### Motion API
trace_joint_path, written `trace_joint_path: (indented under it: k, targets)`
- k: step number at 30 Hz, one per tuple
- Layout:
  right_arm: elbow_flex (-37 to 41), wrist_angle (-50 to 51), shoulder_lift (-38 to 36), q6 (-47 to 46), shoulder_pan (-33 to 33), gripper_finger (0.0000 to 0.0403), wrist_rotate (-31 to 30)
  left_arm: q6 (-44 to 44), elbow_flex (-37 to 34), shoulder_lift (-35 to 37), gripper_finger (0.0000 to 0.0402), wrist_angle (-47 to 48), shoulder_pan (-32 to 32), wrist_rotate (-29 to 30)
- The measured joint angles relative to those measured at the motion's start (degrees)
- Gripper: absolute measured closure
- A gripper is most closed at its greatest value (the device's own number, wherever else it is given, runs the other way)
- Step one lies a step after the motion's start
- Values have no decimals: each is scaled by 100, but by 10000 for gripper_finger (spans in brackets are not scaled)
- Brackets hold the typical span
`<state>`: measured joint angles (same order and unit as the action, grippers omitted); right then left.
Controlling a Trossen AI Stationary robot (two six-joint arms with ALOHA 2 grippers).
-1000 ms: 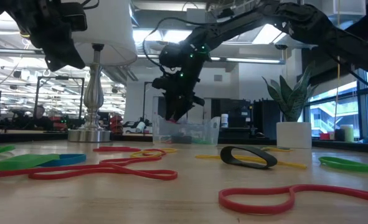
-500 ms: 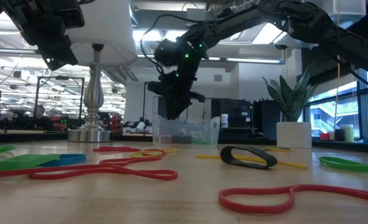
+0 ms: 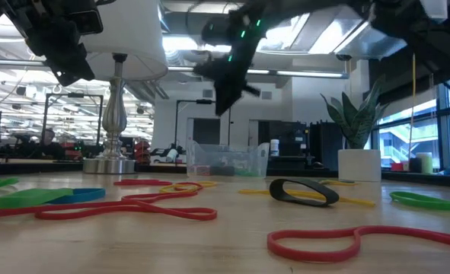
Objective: Pick and place rubber bands into bin
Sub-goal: Put the green rubber band into the transparent bin
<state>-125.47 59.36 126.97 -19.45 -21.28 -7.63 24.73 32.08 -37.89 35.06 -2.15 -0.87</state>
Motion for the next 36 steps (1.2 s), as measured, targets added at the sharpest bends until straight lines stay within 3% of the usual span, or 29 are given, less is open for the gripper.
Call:
trace_joint_path:
  k: [5, 9, 12, 17, 25, 36]
  targets:
    - [-2, 396, -558, 194, 364, 391, -40, -2, 0, 0, 399, -12, 0, -48]
    - [35, 912, -852, 214, 802, 398, -579, 2, 0, 2, 399, -21, -1, -148]
    - [506, 943, -1165, 242, 1152, 399, -740, -3, 2, -40, 400, -114, -3, -361]
    - [2369, 226, -2118, -82, 1697, 396, -738, 386, 149, -545, 400, -107, -294, -171]
    - [5486, -1074, -4363, -1199, 2843, 396, -733, 680, 984, -2282, 399, -49, -1106, 604]
    - [8161, -2097, -6944, -2090, 4201, 396, -739, 901, 2829, -4510, 400, 445, -1896, 1129]
